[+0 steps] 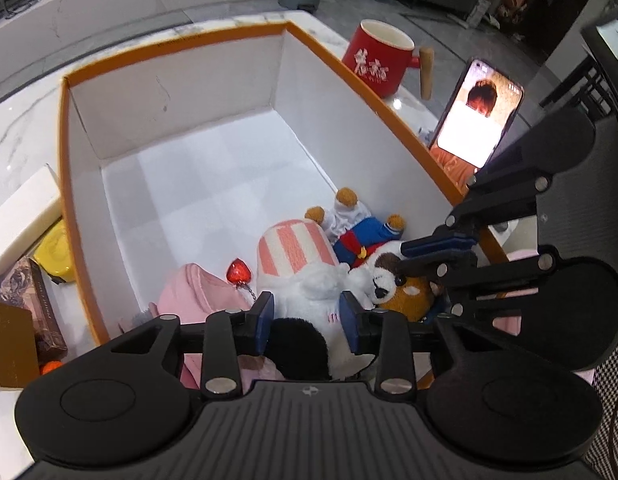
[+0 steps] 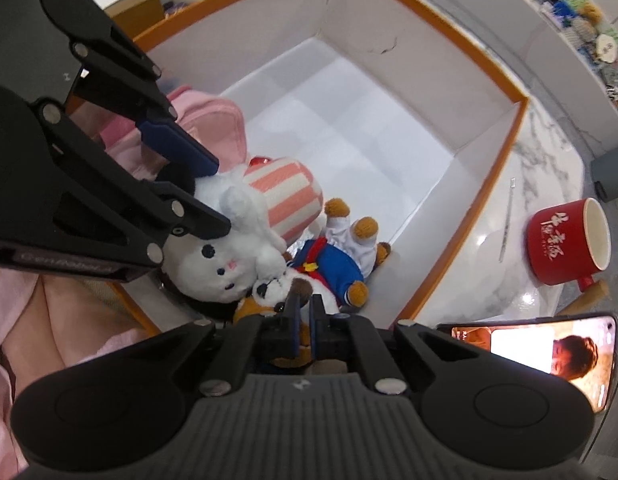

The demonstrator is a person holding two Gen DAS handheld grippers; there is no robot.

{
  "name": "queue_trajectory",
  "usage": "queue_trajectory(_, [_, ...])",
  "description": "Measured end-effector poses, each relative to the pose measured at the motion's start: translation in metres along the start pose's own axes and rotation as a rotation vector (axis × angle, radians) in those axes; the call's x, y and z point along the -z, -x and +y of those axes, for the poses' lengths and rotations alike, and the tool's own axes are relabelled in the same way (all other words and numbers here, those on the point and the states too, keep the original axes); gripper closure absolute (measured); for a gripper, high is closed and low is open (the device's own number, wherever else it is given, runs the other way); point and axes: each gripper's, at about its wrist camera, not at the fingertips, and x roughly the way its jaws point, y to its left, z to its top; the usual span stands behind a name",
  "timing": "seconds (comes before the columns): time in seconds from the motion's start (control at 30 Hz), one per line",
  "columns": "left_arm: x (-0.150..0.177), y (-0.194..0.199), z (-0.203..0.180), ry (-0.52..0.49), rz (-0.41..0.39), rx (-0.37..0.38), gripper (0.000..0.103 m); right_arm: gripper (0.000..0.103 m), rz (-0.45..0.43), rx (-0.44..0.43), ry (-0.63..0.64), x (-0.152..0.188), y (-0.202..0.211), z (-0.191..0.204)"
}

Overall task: Organize objects
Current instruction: 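Carry both plush toys over the shoebox and lower them inside, then open both tools and withdraw them from the shoebox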

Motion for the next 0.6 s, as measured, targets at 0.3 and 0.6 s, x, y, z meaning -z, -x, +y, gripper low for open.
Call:
queue_trajectory(0.3, [0.015, 0.052, -0.004, -0.015, -0.182, -0.022, 0.053, 0.096, -0.175, 0.032, -0.104, 0.012, 0.031, 0.008])
queue_trajectory(0.6, [0.049, 0.119, 0.033, 0.065, -0.284, -0.12, 0.048, 0.07, -0.348, 0.015, -0.153, 0.0, 0.05, 0.03])
